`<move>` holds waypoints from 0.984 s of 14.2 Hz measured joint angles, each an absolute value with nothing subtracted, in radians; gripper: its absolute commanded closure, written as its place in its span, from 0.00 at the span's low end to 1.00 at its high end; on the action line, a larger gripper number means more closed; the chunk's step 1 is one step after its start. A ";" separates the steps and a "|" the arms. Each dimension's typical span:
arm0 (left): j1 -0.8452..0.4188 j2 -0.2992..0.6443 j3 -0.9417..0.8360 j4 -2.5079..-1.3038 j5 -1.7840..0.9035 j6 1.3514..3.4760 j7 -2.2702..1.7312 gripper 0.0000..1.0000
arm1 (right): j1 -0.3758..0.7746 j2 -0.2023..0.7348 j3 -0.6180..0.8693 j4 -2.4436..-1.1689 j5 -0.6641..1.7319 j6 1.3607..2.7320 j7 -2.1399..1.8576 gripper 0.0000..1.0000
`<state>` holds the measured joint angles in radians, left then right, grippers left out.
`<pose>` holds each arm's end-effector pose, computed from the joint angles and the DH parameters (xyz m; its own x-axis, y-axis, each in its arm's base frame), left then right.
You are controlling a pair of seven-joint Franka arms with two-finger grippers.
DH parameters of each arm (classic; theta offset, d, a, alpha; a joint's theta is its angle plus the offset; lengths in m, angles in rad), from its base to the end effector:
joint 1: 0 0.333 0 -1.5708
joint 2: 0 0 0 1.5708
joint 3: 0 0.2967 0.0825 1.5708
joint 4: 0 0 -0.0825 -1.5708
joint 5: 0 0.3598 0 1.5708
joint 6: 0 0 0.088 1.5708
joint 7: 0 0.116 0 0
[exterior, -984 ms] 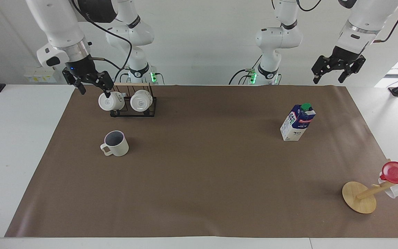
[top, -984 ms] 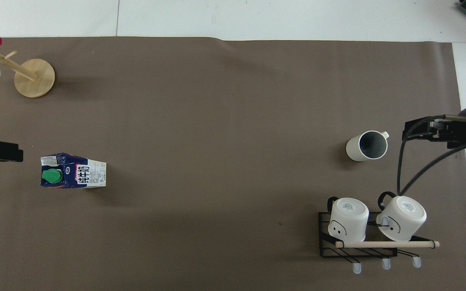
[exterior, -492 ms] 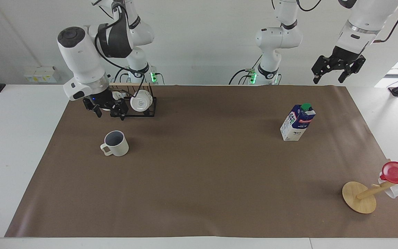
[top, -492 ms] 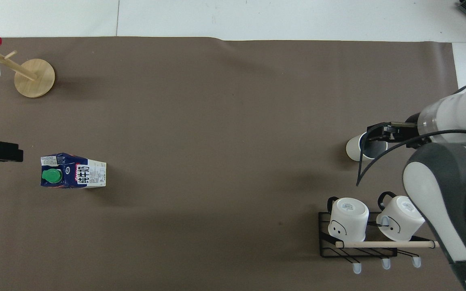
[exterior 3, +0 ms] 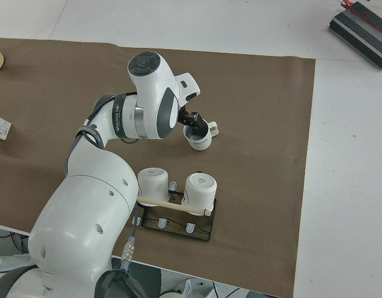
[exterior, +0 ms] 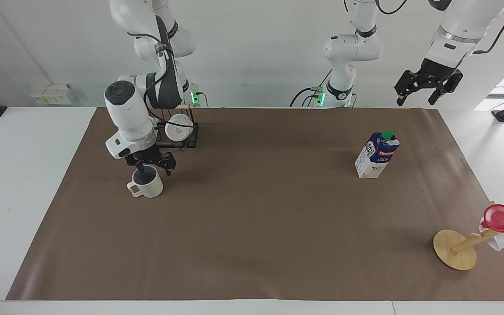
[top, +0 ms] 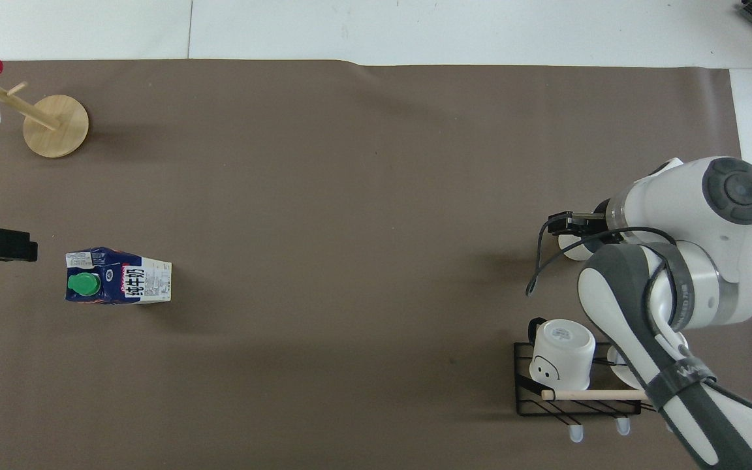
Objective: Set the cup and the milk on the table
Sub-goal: 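Reach the right gripper down and grasp the white mug's rim, then lift the mug and carry it toward the table center with the right gripper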
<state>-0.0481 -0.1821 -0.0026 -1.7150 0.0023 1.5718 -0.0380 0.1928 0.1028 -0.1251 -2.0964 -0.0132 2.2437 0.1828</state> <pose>0.4757 -0.0240 0.6233 0.9992 -0.0126 0.0390 -0.0126 -0.9999 -0.0013 0.5439 0.0372 0.3634 0.9932 -0.1055 0.0486 -0.1063 -0.9942 0.0149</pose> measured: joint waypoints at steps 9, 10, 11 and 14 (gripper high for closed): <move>-0.048 -0.182 -0.003 -1.715 0.002 1.572 -0.038 0.00 | 0.189 0.150 -0.128 -2.149 -0.013 2.364 0.102 0.66; -0.048 -0.182 -0.003 -1.715 0.002 1.572 -0.038 0.00 | 0.189 0.150 -0.128 -2.149 -0.013 2.364 0.099 0.96; -0.048 -0.182 -0.003 -1.715 0.002 1.572 -0.038 0.00 | 0.189 0.150 -0.128 -2.149 -0.013 2.364 0.099 1.00; -0.048 -0.182 -0.003 -1.715 0.002 1.572 -0.038 0.00 | 0.188 0.150 -0.129 -2.148 -0.013 2.364 0.099 1.00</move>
<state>-0.0481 -0.1821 -0.0026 -1.7150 0.0023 1.5718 -0.0380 0.1885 0.1500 -0.1286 -2.1485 -0.0129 2.3639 0.0991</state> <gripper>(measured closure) 0.000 0.744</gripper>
